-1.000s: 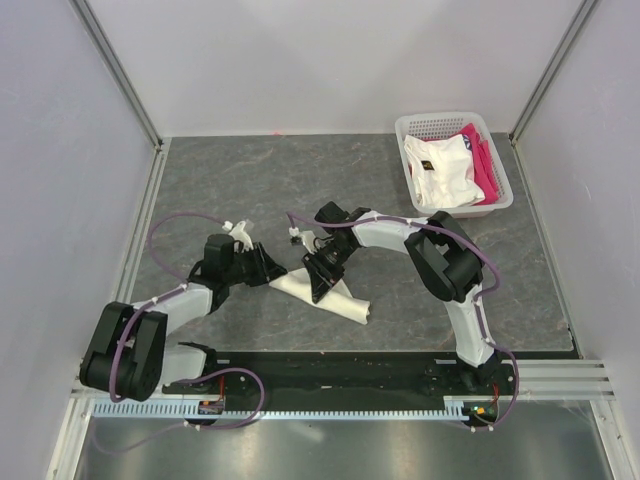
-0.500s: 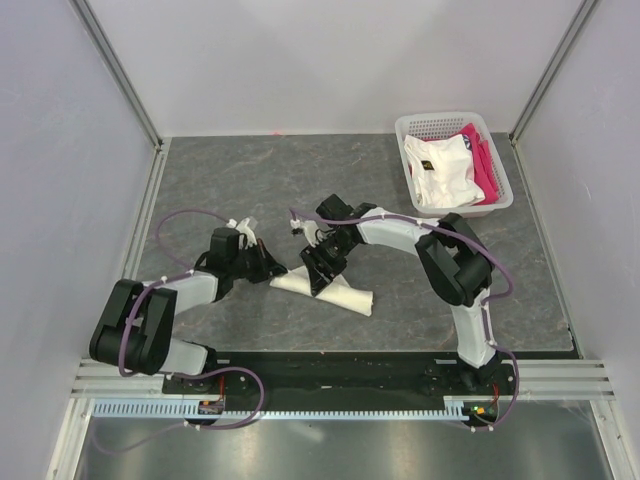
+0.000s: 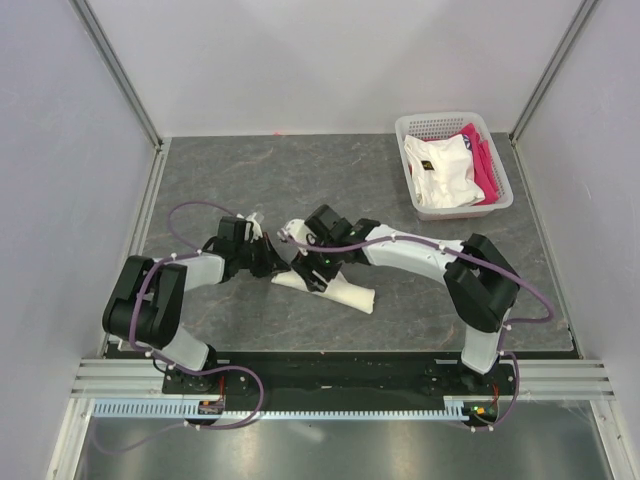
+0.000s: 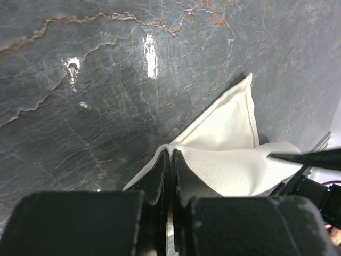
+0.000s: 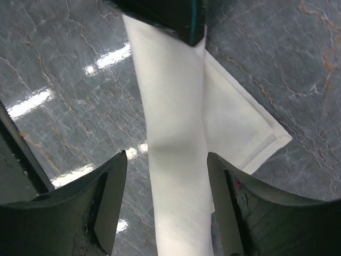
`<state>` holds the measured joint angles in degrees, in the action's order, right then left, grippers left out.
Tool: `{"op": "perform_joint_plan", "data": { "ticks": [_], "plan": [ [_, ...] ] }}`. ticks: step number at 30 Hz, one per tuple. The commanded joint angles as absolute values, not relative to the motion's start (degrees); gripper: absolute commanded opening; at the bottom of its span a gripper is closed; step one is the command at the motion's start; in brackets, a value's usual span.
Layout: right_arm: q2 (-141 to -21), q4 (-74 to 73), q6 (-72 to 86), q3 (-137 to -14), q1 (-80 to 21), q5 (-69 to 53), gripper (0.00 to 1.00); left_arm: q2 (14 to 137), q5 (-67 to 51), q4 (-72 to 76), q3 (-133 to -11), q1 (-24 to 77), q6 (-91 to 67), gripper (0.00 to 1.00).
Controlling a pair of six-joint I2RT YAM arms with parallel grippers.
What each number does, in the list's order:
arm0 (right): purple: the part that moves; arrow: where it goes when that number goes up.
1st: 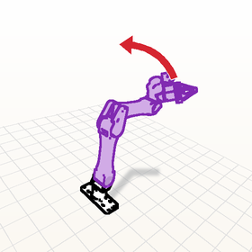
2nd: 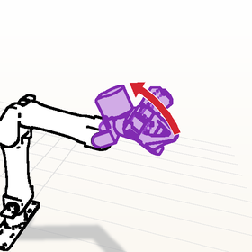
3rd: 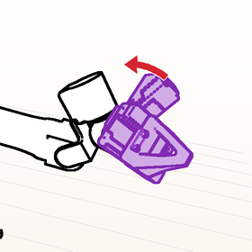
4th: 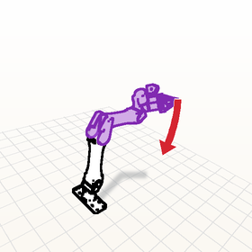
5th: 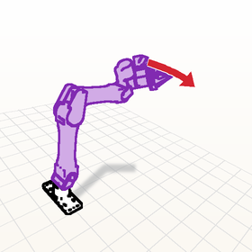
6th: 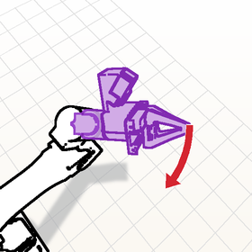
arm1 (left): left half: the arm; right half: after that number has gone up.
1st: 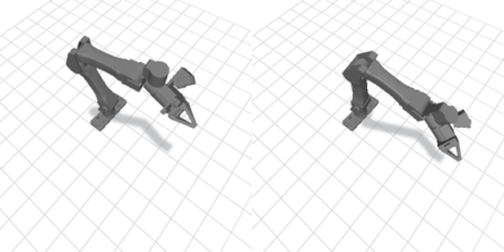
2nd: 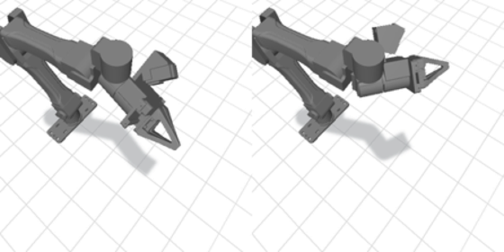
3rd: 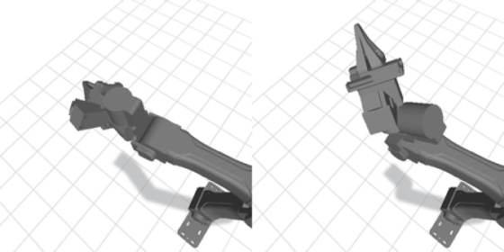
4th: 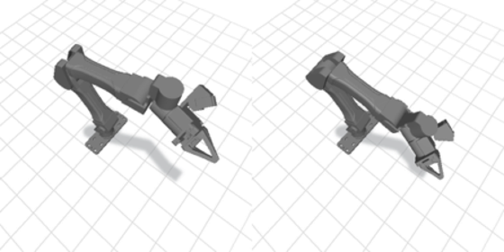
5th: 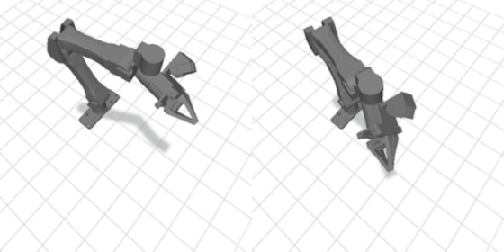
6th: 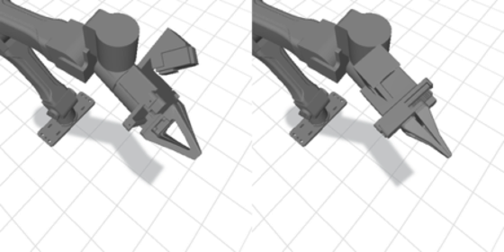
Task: Fold the napkin, place the utensils inside, and roll it up
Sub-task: Roll the napkin with the utensil
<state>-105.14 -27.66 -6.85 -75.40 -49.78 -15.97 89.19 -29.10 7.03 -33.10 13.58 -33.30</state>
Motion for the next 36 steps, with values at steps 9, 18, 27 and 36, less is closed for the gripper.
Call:
{"op": "perform_joint_plan", "data": {
  "ticks": [9, 18, 27, 36],
  "plan": [
    [-106.79, -24.52, -13.01, -73.74, -56.51, 1.23, 0.72, 91.14, -29.27, 3.08, -35.59, 13.45, -30.67, 0.02],
    [-109.07, -24.52, -11.25, -72.42, -55.99, -3.51, 0.61, 90.61, -29.09, 1.67, -37.18, 13.45, -29.79, 0.05],
    [-111.44, -27.86, -10.02, -74.18, -50.90, -21.43, 0.40, 83.15, -24.79, 1.93, -35.25, 13.45, -30.15, 0.60],
    [-115.13, -30.32, -9.58, -75.67, -46.24, -36.20, 0.39, 74.89, -22.41, 7.20, -28.57, 13.45, -31.38, 0.65]
  ]
}}
